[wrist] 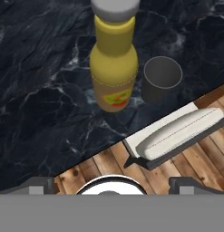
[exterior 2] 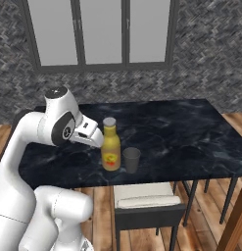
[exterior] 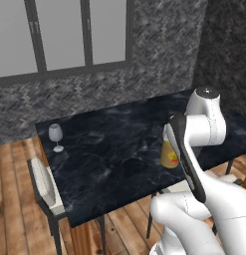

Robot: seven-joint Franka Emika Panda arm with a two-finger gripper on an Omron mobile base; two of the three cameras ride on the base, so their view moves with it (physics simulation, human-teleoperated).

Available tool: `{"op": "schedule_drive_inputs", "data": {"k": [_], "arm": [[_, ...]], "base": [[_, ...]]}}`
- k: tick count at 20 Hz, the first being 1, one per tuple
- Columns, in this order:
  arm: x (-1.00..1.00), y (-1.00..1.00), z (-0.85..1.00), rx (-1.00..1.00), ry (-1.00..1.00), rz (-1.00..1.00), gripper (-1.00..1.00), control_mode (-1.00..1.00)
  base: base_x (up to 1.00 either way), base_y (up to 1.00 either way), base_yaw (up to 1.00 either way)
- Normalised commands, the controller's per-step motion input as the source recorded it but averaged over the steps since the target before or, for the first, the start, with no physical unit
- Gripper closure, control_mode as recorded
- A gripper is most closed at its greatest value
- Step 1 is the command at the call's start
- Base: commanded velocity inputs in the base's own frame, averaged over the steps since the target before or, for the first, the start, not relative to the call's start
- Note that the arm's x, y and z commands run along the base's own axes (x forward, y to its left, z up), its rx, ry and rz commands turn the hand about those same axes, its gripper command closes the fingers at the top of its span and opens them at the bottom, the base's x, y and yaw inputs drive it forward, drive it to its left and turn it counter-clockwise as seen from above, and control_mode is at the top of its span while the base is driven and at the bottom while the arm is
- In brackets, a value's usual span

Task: There is a wine glass and glass cup on the dining counter. Place the wine bottle next to the wine glass and the juice bottle next to the glass cup.

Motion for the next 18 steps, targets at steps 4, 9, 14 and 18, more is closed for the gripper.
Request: {"op": "schedule_drive_inputs", "data": {"k": [4, 9, 14, 18], "arm": [[0.0, 0.0, 0.0, 0.0, 0.0, 0.0, -1.0, 1.0], [0.0, 0.0, 0.0, 0.0, 0.0, 0.0, -1.0, 1.0], [0.0, 0.0, 0.0, 0.0, 0.0, 0.0, -1.0, 1.0], [0.0, 0.0, 0.0, 0.0, 0.0, 0.0, -1.0, 1.0]], "base": [[-0.25, 0.05, 0.0], [-0.47, 0.12, 0.02], [-0.65, 0.19, 0.17], [-0.4, 0.25, 0.54]]}}
